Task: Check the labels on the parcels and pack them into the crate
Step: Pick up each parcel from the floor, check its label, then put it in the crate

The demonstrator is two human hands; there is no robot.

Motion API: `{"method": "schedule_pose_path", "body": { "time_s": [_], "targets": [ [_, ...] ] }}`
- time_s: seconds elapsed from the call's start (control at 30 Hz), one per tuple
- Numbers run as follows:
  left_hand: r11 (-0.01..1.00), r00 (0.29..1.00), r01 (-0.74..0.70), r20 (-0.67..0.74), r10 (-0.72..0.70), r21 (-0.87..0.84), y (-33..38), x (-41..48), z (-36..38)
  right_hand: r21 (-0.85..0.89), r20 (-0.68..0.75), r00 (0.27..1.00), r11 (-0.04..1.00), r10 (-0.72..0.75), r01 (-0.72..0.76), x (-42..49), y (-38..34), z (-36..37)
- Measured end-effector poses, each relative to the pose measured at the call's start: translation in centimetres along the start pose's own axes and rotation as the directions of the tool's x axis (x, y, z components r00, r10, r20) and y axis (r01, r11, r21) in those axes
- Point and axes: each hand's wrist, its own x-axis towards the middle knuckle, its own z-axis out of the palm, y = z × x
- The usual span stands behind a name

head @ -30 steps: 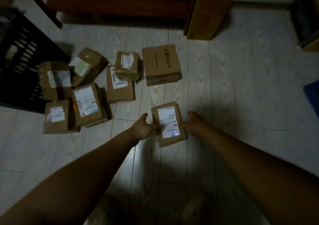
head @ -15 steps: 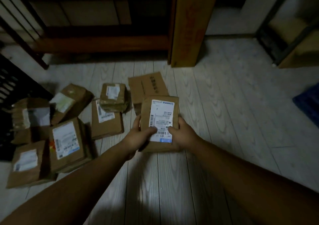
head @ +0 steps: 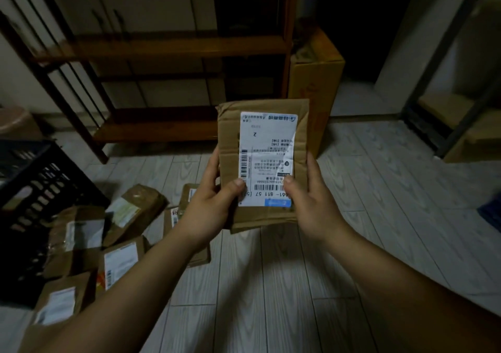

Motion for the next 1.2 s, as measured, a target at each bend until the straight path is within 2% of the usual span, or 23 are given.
{"method": "schedule_pose_path", "body": {
  "time_s": [0.13,0.23,0.47,0.63,0.8,0.87,1.07,1.2],
  "targets": [
    [0.999,0.999,-0.044,0.001,0.044,0.006,2.1,0.5,-0.4,-0.006,-0.004,0.999,0.999,-0.040,0.040,0.5,-2.3,0.1],
    [0.998,0.998,-0.064,0.014,0.063,0.014,7.3,1.2,-0.7,-0.023,-0.009,0.999,0.999,-0.033,0.033,1.2,-7.4,-0.4],
    [0.999,0.999,-0.039,-0.019,0.040,0.037,30.2,2.9,-1.2,-0.050,-0.030,0.999,0.999,-0.015,0.014,2.8,-30.5,-2.1],
    [0.997,0.998,-0.007,-0.068,0.012,0.077,46.9,0.7,-2.8,-0.035,-0.014,0.998,0.998,0.059,-0.059,1.5,-47.0,-0.9],
    [0.997,0.994,0.032,-0.110,-0.025,0.064,60.1,-2.3,-4.5,-0.024,-0.008,1.000,1.000,0.016,-0.016,-1.0,-60.3,0.7],
    [0.998,0.994,0.047,-0.096,-0.043,0.045,63.8,-3.5,-5.0,-0.004,-0.010,1.000,1.000,-0.018,0.018,-1.6,-63.7,1.1],
    [0.986,0.994,0.094,-0.074,-0.084,0.137,71.8,-7.1,-7.7,0.013,0.065,0.990,0.992,-0.127,0.126,-2.9,-70.4,2.3],
    [0.978,0.988,0.152,-0.042,-0.148,0.144,75.6,-10.2,-10.4,0.149,0.035,0.986,0.976,-0.163,0.156,-2.0,-74.6,2.6]
  ]
}}
